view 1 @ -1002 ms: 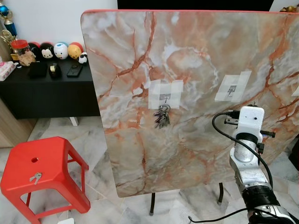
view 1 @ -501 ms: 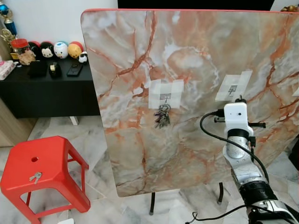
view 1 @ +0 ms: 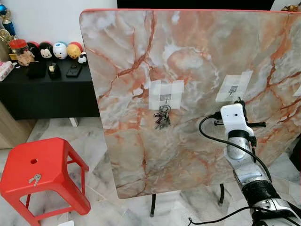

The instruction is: Hang keys on a hook

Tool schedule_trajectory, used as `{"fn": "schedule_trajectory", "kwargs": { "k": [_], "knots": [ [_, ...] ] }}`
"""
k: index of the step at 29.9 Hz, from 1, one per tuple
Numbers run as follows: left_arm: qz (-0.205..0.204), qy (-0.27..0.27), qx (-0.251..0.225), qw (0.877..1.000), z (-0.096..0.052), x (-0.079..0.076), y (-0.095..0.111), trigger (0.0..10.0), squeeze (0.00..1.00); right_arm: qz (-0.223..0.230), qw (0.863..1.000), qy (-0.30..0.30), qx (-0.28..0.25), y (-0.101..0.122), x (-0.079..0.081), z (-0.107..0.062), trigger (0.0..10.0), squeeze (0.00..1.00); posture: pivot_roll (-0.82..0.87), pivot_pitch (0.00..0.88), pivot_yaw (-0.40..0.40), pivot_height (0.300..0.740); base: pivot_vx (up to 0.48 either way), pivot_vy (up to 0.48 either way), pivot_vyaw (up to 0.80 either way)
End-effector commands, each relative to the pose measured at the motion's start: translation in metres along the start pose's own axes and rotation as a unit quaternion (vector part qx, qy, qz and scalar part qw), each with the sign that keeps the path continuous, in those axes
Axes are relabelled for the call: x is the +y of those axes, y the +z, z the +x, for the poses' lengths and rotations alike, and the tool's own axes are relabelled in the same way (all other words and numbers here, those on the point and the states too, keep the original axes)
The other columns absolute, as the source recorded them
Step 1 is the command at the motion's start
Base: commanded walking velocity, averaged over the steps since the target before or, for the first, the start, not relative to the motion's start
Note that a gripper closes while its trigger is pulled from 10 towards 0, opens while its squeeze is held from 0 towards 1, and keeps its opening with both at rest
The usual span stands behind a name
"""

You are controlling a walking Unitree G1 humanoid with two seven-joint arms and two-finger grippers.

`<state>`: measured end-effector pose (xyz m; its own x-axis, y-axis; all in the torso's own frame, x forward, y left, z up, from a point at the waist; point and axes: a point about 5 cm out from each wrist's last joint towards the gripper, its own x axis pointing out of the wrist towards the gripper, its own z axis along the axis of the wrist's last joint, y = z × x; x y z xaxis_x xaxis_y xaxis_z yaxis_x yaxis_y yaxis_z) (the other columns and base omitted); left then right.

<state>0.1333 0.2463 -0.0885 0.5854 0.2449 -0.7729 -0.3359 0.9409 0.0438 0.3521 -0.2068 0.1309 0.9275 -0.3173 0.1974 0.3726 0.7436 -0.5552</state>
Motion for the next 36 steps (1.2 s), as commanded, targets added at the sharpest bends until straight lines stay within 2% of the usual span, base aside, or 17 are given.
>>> {"fn": "schedule_trajectory", "kwargs": {
  "k": [1,16,36],
  "knots": [
    [0.001,0.003,0.014,1.000,-0.0016,0.0023,-0.0061,10.0,0.00,-0.008,1.000,-0.006,-0.007,0.0049,-0.0044,0.0058,10.0,0.00,0.17,0.015,-0.067,0.740,0.000,0.000,0.00],
    [0.001,0.005,0.015,1.000,-0.0019,0.0034,-0.0067,10.0,0.00,-0.013,1.000,-0.003,-0.001,0.0033,-0.0034,0.0064,10.0,0.00,0.17,0.017,-0.067,0.740,0.000,0.000,0.00],
    [0.001,0.006,0.014,1.000,-0.0019,0.0038,-0.0065,10.0,0.00,-0.027,1.000,0.006,-0.014,0.0116,-0.0048,0.0138,10.0,0.00,0.17,0.016,-0.067,0.740,0.000,0.000,0.00]
  ]
}}
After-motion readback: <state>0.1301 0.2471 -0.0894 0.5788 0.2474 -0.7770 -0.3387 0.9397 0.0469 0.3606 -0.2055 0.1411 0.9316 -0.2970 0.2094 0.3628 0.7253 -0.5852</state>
